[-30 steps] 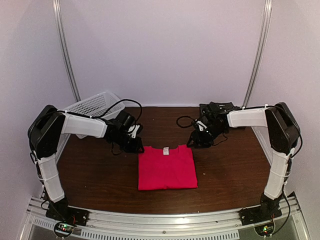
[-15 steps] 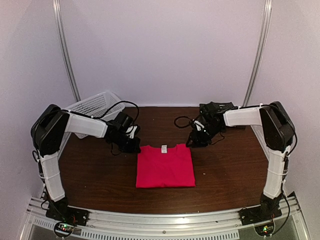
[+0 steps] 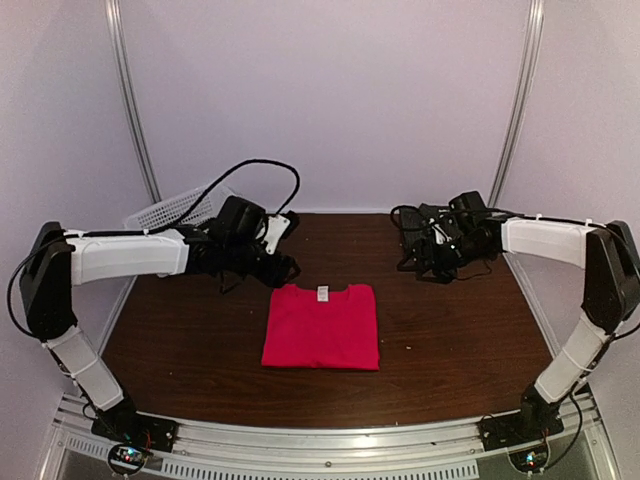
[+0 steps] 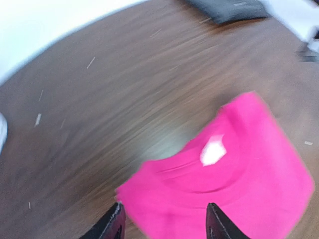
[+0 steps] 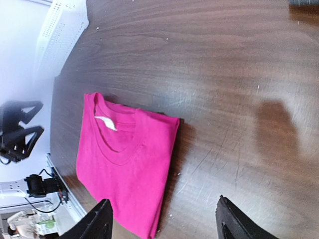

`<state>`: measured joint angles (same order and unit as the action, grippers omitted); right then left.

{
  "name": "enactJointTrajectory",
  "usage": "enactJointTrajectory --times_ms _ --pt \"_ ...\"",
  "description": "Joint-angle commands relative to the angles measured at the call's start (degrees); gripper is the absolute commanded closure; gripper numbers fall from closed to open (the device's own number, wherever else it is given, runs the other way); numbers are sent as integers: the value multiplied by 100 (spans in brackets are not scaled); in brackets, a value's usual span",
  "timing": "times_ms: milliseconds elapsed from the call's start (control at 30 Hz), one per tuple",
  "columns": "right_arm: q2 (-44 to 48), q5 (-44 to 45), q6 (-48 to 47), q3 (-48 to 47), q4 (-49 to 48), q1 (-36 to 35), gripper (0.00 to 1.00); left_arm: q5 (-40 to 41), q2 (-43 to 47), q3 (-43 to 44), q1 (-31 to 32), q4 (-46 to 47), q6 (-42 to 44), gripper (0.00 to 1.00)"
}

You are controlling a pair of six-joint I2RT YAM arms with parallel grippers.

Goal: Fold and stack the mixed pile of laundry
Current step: Smooth out the square-folded T-shirt at the center of the board, then pick up the square-folded T-shirt from the center of the board.

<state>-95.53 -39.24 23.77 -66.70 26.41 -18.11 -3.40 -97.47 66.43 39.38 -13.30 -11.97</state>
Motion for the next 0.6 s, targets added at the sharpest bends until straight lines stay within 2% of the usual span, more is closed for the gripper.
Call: enactJointTrajectory --times_ms 0,133,267,433,567 --pt "460 -551 620 755 -434 -27 27 71 291 -197 1067 656 1296 44" --pt "979 -531 1210 1366 -847 3 25 66 -2 -275 1889 977 1717 44" --pt "1394 -595 1877 2087 -1474 18 20 245 -583 40 2633 839 2245 46" --pt "1582 -625 2374 2680 -1746 18 3 386 -1074 272 2951 884 2421 51" --pt "1856 -658 2762 3136 -2218 19 0 340 -1428 395 3045 901 2624 54"
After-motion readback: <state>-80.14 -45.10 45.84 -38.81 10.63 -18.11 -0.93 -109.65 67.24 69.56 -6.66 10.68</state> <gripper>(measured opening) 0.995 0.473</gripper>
